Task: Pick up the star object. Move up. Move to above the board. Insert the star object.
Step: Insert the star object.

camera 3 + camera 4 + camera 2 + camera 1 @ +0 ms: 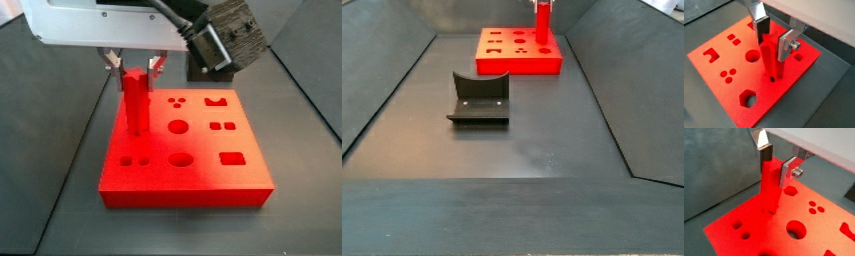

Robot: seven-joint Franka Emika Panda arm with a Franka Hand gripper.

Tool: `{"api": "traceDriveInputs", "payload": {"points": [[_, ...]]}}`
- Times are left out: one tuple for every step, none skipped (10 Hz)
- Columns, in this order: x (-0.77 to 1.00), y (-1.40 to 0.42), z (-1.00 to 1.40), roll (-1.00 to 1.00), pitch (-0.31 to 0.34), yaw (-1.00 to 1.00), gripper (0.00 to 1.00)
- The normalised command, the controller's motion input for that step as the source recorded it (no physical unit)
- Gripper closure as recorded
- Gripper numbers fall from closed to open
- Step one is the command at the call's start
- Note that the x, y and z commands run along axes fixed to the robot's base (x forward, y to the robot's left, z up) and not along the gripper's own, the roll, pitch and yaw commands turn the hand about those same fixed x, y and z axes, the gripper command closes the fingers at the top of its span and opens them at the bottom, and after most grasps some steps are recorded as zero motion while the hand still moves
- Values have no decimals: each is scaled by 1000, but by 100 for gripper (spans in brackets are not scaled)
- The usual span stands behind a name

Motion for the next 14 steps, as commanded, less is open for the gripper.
{"api": "traceDriveInputs", "payload": {"points": [[0, -3, -223, 0, -9, -20, 100], [0, -146, -526, 27, -131, -514, 100], [97, -77, -697, 63, -149, -900, 100], [106, -17, -611, 51, -107, -923, 100], [0, 43, -69, 0, -13, -563, 100], [0, 20, 0, 0, 0, 0, 100], [0, 0, -466, 130, 0, -91, 100], [111, 0, -629, 167, -14, -394, 100], [203, 0, -600, 123, -41, -609, 100], [77, 0, -109, 31, 0, -431, 100], [0, 0, 0, 9, 0, 0, 100], [-17, 34, -306, 126, 0, 0, 100], [-11, 20, -526, 136, 0, 0, 100], [0, 0, -671, 110, -60, 40, 100]]}}
